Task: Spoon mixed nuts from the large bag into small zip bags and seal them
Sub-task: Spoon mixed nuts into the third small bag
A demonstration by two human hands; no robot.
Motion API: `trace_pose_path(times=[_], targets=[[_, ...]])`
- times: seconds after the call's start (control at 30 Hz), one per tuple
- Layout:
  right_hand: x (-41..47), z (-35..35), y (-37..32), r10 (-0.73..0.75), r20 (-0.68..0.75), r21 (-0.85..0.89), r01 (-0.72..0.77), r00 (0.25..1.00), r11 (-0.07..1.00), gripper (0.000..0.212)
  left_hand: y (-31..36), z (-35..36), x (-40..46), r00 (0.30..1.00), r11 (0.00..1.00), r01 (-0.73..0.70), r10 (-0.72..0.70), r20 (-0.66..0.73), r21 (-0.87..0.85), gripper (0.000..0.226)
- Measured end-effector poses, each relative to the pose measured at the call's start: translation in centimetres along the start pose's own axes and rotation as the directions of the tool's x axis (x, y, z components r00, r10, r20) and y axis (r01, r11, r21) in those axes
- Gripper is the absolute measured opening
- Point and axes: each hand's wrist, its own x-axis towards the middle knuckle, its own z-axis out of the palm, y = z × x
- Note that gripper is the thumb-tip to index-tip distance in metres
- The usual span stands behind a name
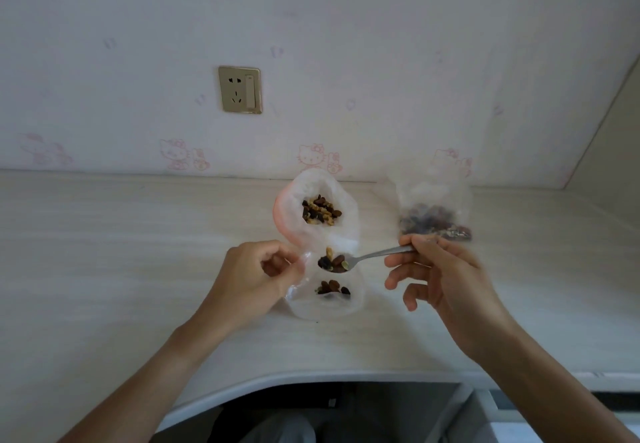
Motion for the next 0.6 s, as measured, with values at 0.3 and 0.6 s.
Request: trace_pose_path(times=[0.3, 0.6], targets=[[-1.1, 0.9, 1.2, -0.260, 0.192, -0.281, 0.307, 0.946, 0.909, 0.030, 0.0, -0.5, 0.9, 0.959, 0.928, 0.273, -0.243, 0.142, -0.253, 0.011], [-0.9, 0.5, 0.3, -0.410, 0.395, -0.455, 0.563, 0.822, 0.690, 0.026, -0.1, -0.4, 1.4, 0.938, 0.921, 0.337, -0.309, 0.157, -0.197, 0.008]])
